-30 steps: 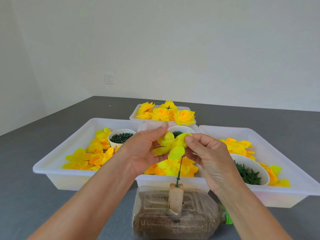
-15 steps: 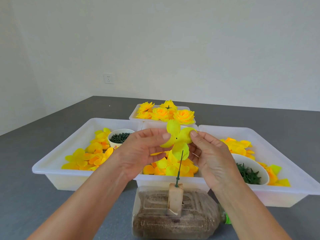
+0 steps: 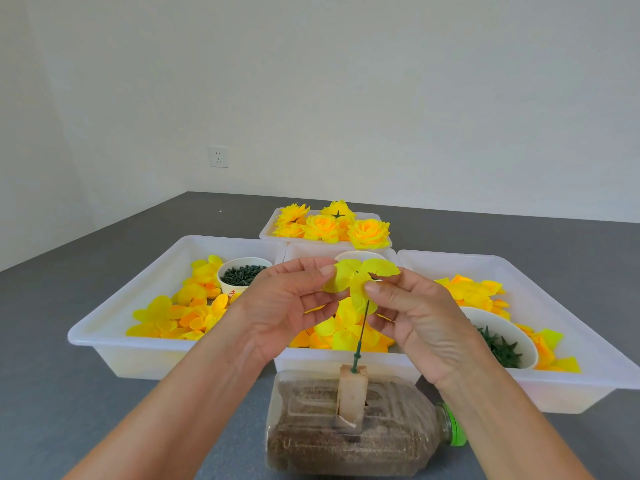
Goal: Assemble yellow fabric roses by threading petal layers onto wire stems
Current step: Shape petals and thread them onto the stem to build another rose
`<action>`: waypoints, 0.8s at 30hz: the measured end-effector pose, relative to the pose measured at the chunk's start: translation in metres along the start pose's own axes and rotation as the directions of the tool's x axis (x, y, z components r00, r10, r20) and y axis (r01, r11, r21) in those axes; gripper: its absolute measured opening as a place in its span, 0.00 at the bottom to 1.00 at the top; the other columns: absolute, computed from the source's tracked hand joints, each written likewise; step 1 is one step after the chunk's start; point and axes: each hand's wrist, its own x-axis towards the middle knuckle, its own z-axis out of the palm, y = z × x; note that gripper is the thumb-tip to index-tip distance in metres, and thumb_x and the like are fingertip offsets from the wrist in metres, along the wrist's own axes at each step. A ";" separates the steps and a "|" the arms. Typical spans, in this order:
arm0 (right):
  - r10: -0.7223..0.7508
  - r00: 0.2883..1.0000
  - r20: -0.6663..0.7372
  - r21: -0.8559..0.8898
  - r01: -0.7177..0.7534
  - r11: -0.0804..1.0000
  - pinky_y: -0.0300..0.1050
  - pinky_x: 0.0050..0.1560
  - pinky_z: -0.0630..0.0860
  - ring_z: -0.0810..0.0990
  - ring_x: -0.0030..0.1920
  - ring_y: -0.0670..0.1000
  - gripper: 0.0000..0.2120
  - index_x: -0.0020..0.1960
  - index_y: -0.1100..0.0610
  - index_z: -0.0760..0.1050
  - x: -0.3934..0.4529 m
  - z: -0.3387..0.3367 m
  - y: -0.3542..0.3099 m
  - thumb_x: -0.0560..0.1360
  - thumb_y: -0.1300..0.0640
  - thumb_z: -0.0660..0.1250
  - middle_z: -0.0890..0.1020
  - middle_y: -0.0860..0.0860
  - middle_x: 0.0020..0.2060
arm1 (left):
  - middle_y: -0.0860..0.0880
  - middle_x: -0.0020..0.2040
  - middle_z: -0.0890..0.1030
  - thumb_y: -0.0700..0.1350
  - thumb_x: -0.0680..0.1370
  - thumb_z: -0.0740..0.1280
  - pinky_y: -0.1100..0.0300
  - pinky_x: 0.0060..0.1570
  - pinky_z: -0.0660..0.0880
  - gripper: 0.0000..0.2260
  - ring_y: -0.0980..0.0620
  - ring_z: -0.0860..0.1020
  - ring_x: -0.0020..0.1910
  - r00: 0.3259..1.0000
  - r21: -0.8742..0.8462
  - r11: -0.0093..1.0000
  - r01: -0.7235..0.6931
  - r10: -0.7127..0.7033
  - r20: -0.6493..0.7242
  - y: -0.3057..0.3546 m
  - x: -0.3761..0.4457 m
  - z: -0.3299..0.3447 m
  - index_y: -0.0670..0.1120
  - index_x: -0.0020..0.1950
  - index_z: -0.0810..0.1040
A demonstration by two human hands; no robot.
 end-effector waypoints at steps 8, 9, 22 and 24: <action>-0.132 0.990 -0.038 -0.003 0.132 0.991 0.39 0.35 0.78 0.83 0.37 0.48 0.18 0.49 0.59 0.79 0.007 0.002 -0.019 0.59 0.61 0.71 0.85 0.52 0.39 | 0.46 0.36 0.84 0.37 0.65 0.69 0.61 0.36 0.80 0.10 0.51 0.82 0.34 0.999 -0.009 0.999 -0.041 0.041 -0.004 0.007 0.003 0.011 0.42 0.45 0.80; -0.124 0.991 -0.043 0.021 0.125 0.992 0.39 0.34 0.78 0.83 0.36 0.48 0.19 0.50 0.59 0.78 0.007 0.003 -0.022 0.59 0.61 0.71 0.85 0.52 0.38 | 0.47 0.35 0.83 0.36 0.67 0.68 0.61 0.36 0.80 0.08 0.51 0.82 0.33 0.999 -0.011 0.999 -0.050 0.050 -0.012 0.008 0.004 0.012 0.43 0.45 0.80; -0.007 0.997 0.081 0.026 0.005 1.000 0.43 0.37 0.76 0.80 0.34 0.48 0.21 0.47 0.57 0.79 -0.008 -0.009 -0.027 0.56 0.50 0.72 0.83 0.51 0.35 | 0.44 0.37 0.82 0.39 0.61 0.71 0.61 0.36 0.80 0.11 0.49 0.82 0.35 0.982 0.087 0.978 -0.188 0.189 -0.010 0.005 -0.008 0.015 0.43 0.43 0.81; -0.015 0.997 0.075 -0.006 0.016 1.000 0.44 0.38 0.77 0.81 0.33 0.48 0.22 0.47 0.57 0.80 -0.009 -0.010 -0.027 0.55 0.50 0.73 0.83 0.52 0.36 | 0.44 0.37 0.82 0.39 0.60 0.71 0.60 0.37 0.80 0.11 0.50 0.82 0.35 0.981 0.108 0.975 -0.193 0.194 0.001 0.006 -0.010 0.016 0.43 0.42 0.81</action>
